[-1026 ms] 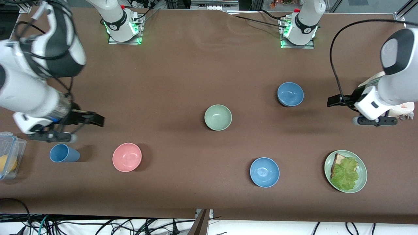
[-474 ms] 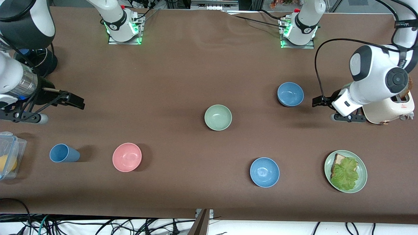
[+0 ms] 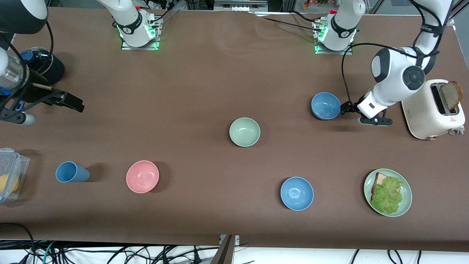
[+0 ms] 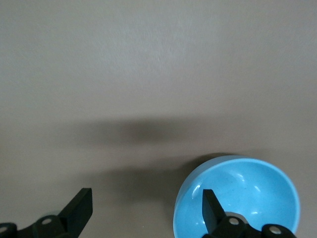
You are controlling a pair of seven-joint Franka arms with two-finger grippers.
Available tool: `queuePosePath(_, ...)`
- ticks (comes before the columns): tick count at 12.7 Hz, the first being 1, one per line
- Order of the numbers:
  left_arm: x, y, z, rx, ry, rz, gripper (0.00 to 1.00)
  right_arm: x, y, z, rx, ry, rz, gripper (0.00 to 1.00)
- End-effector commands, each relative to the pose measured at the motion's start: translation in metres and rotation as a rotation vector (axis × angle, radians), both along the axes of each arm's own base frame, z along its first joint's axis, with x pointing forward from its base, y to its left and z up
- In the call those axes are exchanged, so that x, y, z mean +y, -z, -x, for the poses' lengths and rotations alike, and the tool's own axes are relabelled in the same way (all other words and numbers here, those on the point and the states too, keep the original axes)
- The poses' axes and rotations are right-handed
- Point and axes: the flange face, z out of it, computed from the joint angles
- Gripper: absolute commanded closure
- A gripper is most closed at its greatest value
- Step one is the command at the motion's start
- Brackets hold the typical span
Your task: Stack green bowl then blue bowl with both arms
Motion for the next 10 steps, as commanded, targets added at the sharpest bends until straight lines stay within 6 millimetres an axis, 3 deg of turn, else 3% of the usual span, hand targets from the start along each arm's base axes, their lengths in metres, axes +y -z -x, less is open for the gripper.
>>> queuePosePath(1, -0.01, 0.007, 0.022, -0.035, 0.001, 0.017, 0.03, -0.01, 0.012, 0.029, -0.018, -0.008, -0.029, 0.0)
queuePosePath(3, -0.02, 0.014, 0.031, -0.017, -0.012, 0.033, 0.03, -0.004, 0.024, 0.031, -0.033, -0.017, -0.034, 0.0)
queuePosePath(6, -0.028, 0.022, 0.036, 0.002, -0.005, 0.038, 0.05, 0.001, 0.02, 0.035, -0.027, -0.02, -0.06, 0.0)
queuePosePath(7, -0.028, 0.028, 0.038, 0.016, -0.005, 0.037, 0.1, 0.004, 0.018, 0.037, -0.022, -0.024, -0.06, 0.0)
queuePosePath(9, -0.03, 0.035, 0.039, 0.023, 0.0, 0.035, 0.43, 0.002, 0.019, 0.038, -0.013, -0.011, -0.06, 0.0)
queuePosePath(10, -0.031, 0.039, 0.04, 0.03, 0.0, 0.035, 0.52, 0.0, 0.023, 0.039, -0.004, -0.009, -0.06, 0.0)
